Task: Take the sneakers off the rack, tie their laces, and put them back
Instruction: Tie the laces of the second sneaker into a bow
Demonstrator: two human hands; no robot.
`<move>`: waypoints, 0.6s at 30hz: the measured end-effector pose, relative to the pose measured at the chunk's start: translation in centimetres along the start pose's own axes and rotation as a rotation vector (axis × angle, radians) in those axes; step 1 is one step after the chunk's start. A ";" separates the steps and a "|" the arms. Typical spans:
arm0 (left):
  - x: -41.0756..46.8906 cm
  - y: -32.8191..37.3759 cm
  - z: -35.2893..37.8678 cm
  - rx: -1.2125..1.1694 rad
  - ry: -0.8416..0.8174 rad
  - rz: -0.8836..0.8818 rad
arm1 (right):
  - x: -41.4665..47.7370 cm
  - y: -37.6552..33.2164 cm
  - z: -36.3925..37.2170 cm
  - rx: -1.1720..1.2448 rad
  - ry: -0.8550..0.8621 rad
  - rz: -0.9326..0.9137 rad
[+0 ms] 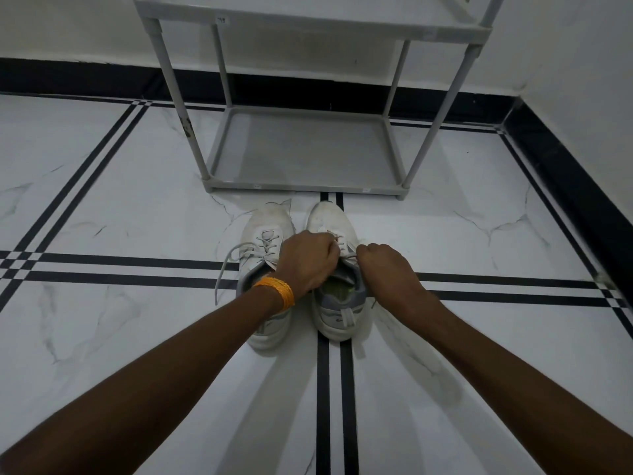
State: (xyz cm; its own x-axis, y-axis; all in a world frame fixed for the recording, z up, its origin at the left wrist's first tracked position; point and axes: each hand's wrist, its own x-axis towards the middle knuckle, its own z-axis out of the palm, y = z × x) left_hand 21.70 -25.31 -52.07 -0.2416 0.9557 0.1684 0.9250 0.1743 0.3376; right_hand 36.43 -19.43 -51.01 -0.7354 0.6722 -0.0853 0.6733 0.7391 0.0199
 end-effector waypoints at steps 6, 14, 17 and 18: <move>1.3 0.2 -0.5 -0.012 -0.021 -0.239 | -1.0 0.4 0.1 0.003 0.014 -0.058; 1.8 0.1 0.4 0.053 -0.069 -0.204 | -1.7 1.4 0.6 0.038 0.028 -0.079; 1.8 0.2 0.5 0.073 -0.066 -0.179 | -1.4 1.1 0.6 0.037 0.008 -0.046; 1.6 0.1 0.4 0.074 -0.064 -0.157 | -1.4 1.1 0.7 0.050 -0.007 -0.030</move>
State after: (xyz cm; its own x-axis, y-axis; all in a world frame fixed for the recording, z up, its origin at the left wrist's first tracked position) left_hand 21.55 -23.62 -52.11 -0.3674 0.9282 0.0587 0.8971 0.3370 0.2856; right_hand 38.25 -19.53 -51.53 -0.7547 0.6497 -0.0917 0.6543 0.7555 -0.0327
